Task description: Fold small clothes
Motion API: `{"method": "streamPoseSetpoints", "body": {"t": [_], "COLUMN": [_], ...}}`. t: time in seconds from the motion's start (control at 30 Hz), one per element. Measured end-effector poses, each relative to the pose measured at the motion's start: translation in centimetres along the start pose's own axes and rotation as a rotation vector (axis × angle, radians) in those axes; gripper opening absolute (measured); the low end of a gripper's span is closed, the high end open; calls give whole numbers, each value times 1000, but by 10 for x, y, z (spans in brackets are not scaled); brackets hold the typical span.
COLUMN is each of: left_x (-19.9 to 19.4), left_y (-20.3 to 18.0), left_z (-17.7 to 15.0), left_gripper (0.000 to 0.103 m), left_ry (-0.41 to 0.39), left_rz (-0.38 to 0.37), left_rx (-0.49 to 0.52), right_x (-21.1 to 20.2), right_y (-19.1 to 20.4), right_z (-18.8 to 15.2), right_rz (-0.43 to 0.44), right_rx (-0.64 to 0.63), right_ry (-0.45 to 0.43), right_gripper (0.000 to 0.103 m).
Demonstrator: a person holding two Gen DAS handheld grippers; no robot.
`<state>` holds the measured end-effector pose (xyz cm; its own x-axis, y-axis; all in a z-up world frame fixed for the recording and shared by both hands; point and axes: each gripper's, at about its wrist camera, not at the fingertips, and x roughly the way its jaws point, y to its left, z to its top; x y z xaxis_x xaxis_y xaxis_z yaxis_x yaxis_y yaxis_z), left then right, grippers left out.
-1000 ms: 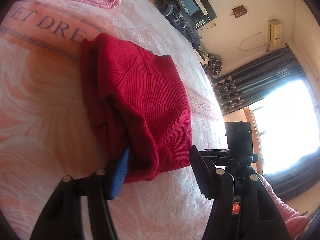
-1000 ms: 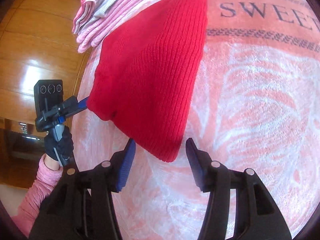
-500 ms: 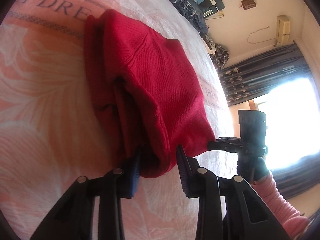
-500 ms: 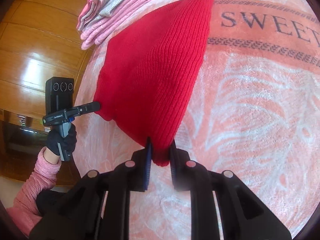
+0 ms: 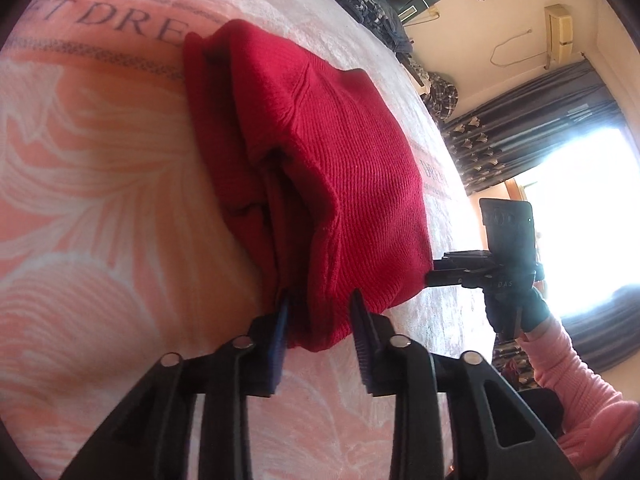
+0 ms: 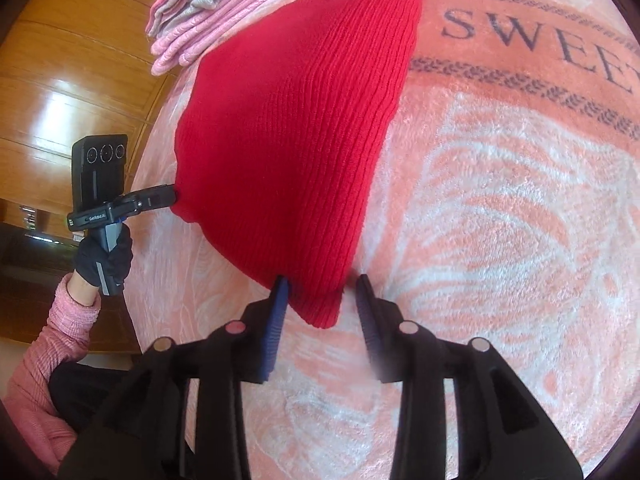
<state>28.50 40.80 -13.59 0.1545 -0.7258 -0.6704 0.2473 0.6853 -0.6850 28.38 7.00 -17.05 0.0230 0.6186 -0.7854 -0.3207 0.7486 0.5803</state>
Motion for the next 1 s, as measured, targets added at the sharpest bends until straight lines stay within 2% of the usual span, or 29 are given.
{"method": "streamPoseSetpoints", "body": {"t": [0.03, 0.17, 0.27, 0.43, 0.57, 0.67, 0.7, 0.73, 0.77, 0.8, 0.83, 0.87, 0.93, 1.0], "left_x": [-9, -53, -63, -29, -2, 9, 10, 11, 12, 12, 10, 6, -7, -13], "left_y": [-4, 3, 5, 10, 18, 22, 21, 19, 15, 11, 8, 7, 13, 26], "left_z": [2, 17, 52, 117, 134, 131, 130, 130, 130, 130, 130, 129, 127, 123], "left_gripper": [62, 62, 63, 63, 63, 61, 55, 42, 38, 31, 17, 11, 9, 9], "left_ry": [-15, -145, -192, -186, -139, -127, -137, -150, -153, -160, -176, -202, -255, -264], "left_rz": [45, 111, 165, 120, 198, 202, 185, 147, 131, 135, 132, 120, 130, 180], "left_rx": [14, 6, 24, -62, -117, -119, -115, -106, -96, -81, -65, -60, -77, -102], "right_x": [-8, -32, -36, -28, -19, -17, -17, -16, -15, -14, -14, -13, -12, -10], "right_y": [0, -5, -12, -23, -38, -45, -46, -45, -44, -44, -42, -41, -39, -38], "right_z": [2, 19, 41, 67, 70, 71, 70, 71, 72, 73, 73, 74, 74, 73], "right_rz": [10, -5, -4, -18, 8, 31, 33, 30, 27, 24, 20, 15, 4, 8], "right_rx": [-7, -2, 12, 28, 56, 61, 59, 55, 53, 51, 49, 46, 39, 37], "right_ry": [-21, -111, -157, -196, -190, -192, -192, -193, -194, -197, -199, -200, -201, -198], "right_gripper": [45, 51, 51, 53, 53, 56, 56, 56, 56, 56, 56, 56, 56, 56]}}
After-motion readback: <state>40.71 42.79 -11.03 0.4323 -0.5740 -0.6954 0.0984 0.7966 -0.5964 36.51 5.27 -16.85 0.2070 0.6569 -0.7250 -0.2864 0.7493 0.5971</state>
